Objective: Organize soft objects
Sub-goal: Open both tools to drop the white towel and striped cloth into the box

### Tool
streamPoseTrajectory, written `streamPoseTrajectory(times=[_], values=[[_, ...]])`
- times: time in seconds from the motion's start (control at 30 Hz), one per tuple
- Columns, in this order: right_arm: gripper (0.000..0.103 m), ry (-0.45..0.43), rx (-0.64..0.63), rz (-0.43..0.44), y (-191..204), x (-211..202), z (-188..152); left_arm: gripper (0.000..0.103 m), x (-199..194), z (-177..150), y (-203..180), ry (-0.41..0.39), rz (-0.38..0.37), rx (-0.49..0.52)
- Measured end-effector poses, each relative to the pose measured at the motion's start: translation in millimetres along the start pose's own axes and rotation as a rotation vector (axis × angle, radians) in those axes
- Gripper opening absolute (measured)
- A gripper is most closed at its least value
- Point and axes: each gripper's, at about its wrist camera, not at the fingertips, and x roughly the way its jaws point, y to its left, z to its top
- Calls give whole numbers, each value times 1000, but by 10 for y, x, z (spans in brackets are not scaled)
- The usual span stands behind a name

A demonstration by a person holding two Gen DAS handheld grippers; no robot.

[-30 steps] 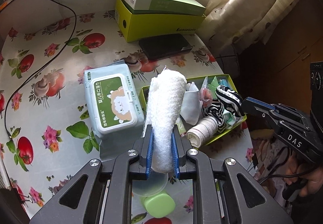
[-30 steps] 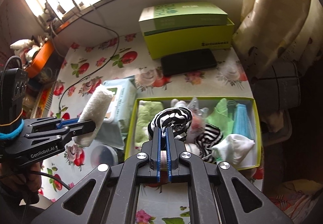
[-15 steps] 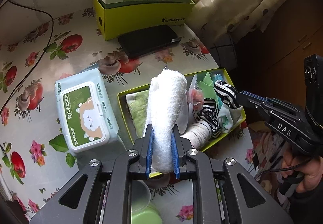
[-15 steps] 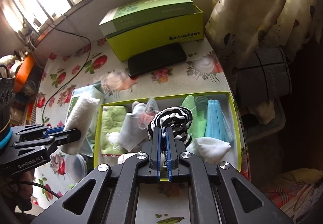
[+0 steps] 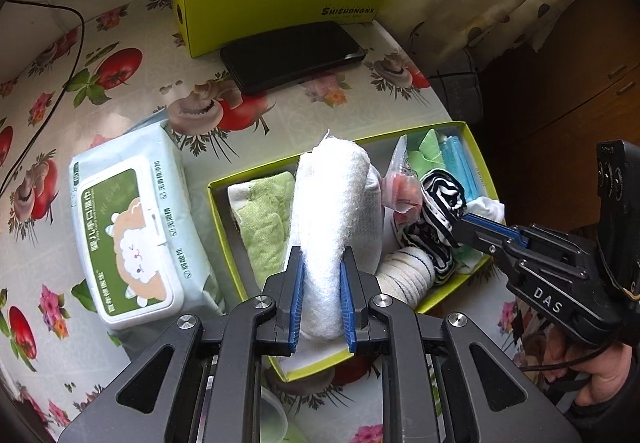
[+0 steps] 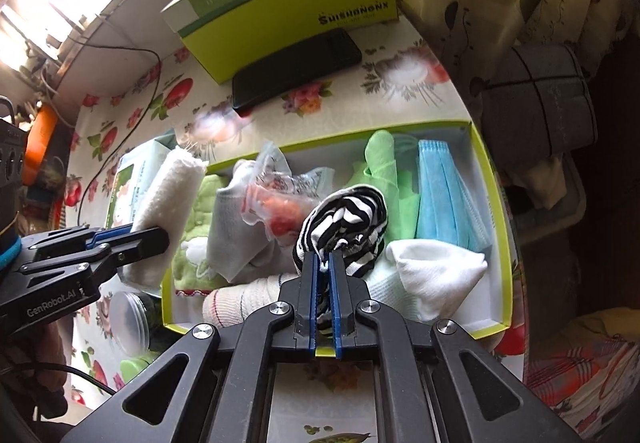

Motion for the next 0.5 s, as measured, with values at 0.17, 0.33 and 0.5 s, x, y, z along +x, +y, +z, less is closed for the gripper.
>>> streamPoseTrajectory(times=[0.17, 0.33, 0.5], values=[[25, -5, 6, 9, 14, -51, -15, 18, 136, 25, -10, 25, -11, 4], [38, -20, -2, -3, 65, -146, -22, 30, 115, 20, -16, 15, -27, 7], [43, -33, -20, -19, 140, -254, -58, 38, -3, -10, -39, -13, -33, 20]])
